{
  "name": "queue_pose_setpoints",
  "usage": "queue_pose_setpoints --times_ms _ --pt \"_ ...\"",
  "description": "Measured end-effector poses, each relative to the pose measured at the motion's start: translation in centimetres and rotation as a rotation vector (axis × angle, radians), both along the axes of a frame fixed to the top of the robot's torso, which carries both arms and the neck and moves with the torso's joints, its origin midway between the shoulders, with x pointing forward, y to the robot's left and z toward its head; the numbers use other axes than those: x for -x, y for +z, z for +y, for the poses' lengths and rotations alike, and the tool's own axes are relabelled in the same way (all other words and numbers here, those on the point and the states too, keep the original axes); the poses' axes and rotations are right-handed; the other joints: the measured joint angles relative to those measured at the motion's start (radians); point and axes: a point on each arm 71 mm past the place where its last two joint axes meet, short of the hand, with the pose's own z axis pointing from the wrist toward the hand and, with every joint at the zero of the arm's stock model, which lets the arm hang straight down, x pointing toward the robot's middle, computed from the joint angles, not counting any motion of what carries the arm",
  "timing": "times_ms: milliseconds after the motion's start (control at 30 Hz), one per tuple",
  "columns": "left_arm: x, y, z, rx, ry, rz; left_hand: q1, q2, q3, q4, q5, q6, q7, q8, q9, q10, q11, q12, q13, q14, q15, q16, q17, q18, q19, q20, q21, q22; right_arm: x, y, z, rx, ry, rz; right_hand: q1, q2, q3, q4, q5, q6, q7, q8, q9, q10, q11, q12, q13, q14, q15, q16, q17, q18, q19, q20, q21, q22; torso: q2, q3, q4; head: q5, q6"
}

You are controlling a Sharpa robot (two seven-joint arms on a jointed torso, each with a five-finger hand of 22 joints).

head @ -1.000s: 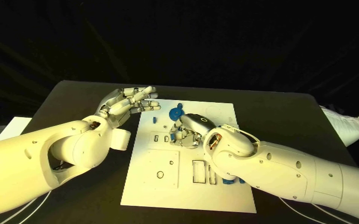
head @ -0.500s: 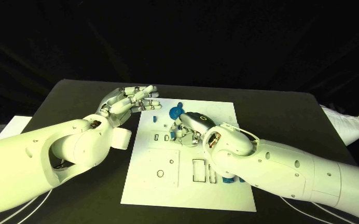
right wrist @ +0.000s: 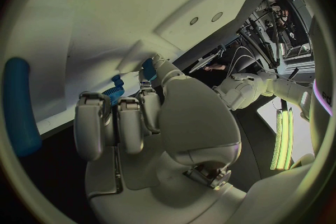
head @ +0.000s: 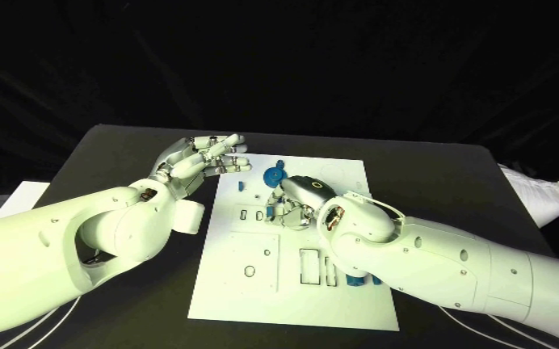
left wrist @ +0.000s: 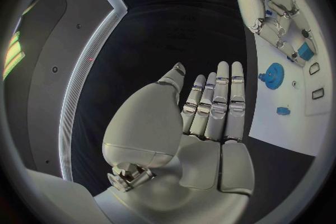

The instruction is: Assemble the parts on the task board

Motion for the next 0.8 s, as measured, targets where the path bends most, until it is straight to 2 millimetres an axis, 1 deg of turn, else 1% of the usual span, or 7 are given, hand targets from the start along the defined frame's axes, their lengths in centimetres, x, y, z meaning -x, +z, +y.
queue_pose_setpoints --times_ms 300,400,500,567,700,767,800 --pt "0.0 -0.01 0.0 -0.001 0.0 0.001 0.0 0.0 0.0 0.0 0.0 0.0 0.0 0.0 0.0 0.0 0.0 0.0 0.0 0.0 0.0 0.0 0.0 0.0 0.0 0.0 0.0 0.0 0.08 0.06 0.0 0.012 0.003 0.0 -0.002 -0.011 -0.007 0.007 -0.005 -0.007 0.003 -0.005 -0.004 -0.003 0.003 -0.009 -0.015 0.0 0.0 0.0 0.0 0.0 -0.004 0.004 0.0 0.0 0.0 0.0006 0.0 0.001 -0.003" --pt "0.0 -0.01 0.0 -0.001 0.0 0.002 0.0 0.0 0.0 0.0 0.0 0.0 0.0 0.0 0.0 0.0 0.0 0.0 0.0 0.0 0.0 0.0 0.0 0.0 0.0 0.0 0.0 0.0 0.1 0.06 -0.01 0.015 0.002 -0.001 -0.01 -0.019 -0.011 0.011 -0.005 -0.008 0.004 -0.011 -0.004 -0.011 0.003 -0.022 -0.03 0.0 0.0 -0.004 0.0 0.0 -0.004 0.004 -0.006 -0.005 0.0 0.0003 0.0 0.001 -0.004" --pt "0.0 -0.01 0.01 -0.001 0.0 0.002 0.0 0.0 0.0 0.0 0.0 0.0 0.0 0.0 0.0 0.0 0.0 0.0 0.0 0.0 0.0 0.0 0.0 0.0 0.0 0.0 0.0 0.0 0.1 0.05 -0.04 0.016 0.0 -0.002 -0.022 -0.031 -0.021 0.021 -0.007 -0.017 0.013 -0.017 -0.007 -0.026 0.007 -0.055 -0.068 0.0 0.008 -0.008 0.0 0.0 -0.007 0.007 -0.009 -0.012 0.0 0.0 0.0 0.001 -0.005" --pt "0.0 -0.01 0.02 -0.001 0.0 0.002 0.0 0.0 0.0 0.0 0.0 0.0 0.0 0.0 0.0 0.0 0.0 0.0 0.0 0.0 0.0 0.0 0.0 0.0 0.0 0.0 0.0 0.0 0.12 0.05 -0.05 0.016 -0.001 -0.003 -0.034 -0.042 -0.032 0.032 -0.011 -0.025 0.018 -0.024 -0.007 -0.038 0.013 -0.088 -0.093 0.0 0.008 -0.014 0.0 0.0 -0.011 0.011 -0.012 -0.014 0.0 0.0 0.0 0.0 -0.005" --pt "0.0 -0.02 0.02 -0.001 0.0 0.002 0.0 0.0 0.0 0.0 0.0 0.0 0.0 0.0 0.0 0.0 0.0 0.0 0.0 0.0 0.0 0.0 0.0 0.0 0.0 0.0 0.0 0.0 0.21 -0.01 0.0 0.014 -0.002 -0.004 -0.051 -0.06 -0.061 0.053 -0.019 -0.06 0.027 -0.03 -0.021 -0.052 0.02 -0.121 -0.092 0.0 0.015 -0.015 0.0 0.0 -0.015 0.015 -0.017 -0.021 0.0 0.0 0.0 0.0 -0.003" --pt "0.0 -0.02 0.02 -0.001 0.0 0.003 0.0 0.0 0.0 0.0 0.0 0.0 0.0 0.0 0.0 0.0 0.0 0.0 0.0 0.0 0.0 0.0 0.0 0.0 0.0 0.0 0.0 0.0 0.23 -0.03 0.01 0.011 -0.003 -0.006 -0.054 -0.063 -0.068 0.059 -0.019 -0.069 0.03 -0.031 -0.023 -0.055 0.023 -0.124 -0.09 0.0 0.015 -0.018 0.0 0.0 -0.014 0.015 -0.017 -0.022 0.0 -0.0001 0.0 -0.001 -0.003" --pt "0.0 -0.02 0.02 -0.001 0.0 0.003 0.0 0.0 0.0 0.0 0.0 0.0 0.0 0.0 0.0 0.0 0.0 0.0 0.0 0.0 0.0 0.0 0.0 0.0 0.0 0.0 0.0 0.0 0.25 -0.05 0.01 0.009 -0.005 -0.007 -0.056 -0.065 -0.077 0.064 -0.023 -0.082 0.032 -0.032 -0.027 -0.055 0.023 -0.126 -0.09 -0.001 0.02 -0.018 0.0 0.0 -0.018 0.018 -0.017 -0.023 0.0 -0.0003 0.0 -0.001 -0.003"
